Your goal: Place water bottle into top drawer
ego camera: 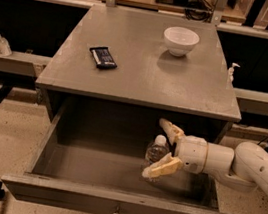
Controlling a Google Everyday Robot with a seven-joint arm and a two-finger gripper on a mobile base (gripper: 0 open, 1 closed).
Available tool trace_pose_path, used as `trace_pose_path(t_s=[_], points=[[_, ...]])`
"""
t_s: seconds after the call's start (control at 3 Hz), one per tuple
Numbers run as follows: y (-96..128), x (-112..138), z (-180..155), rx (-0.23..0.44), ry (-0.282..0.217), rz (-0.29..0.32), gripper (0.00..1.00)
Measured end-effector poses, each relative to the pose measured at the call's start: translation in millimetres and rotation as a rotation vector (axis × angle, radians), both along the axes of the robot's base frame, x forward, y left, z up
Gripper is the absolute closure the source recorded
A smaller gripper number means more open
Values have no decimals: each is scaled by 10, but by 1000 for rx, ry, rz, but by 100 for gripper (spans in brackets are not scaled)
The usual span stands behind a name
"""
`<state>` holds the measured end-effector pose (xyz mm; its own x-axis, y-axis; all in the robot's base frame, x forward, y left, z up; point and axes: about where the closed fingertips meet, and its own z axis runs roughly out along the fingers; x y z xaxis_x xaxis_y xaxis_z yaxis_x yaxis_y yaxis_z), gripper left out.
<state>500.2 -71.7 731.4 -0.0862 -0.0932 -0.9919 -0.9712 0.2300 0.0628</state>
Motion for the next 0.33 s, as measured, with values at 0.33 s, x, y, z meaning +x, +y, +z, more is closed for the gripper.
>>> trace_pose_path(t_s=[0.33], points=[[0, 0, 0, 0, 0, 0, 0]])
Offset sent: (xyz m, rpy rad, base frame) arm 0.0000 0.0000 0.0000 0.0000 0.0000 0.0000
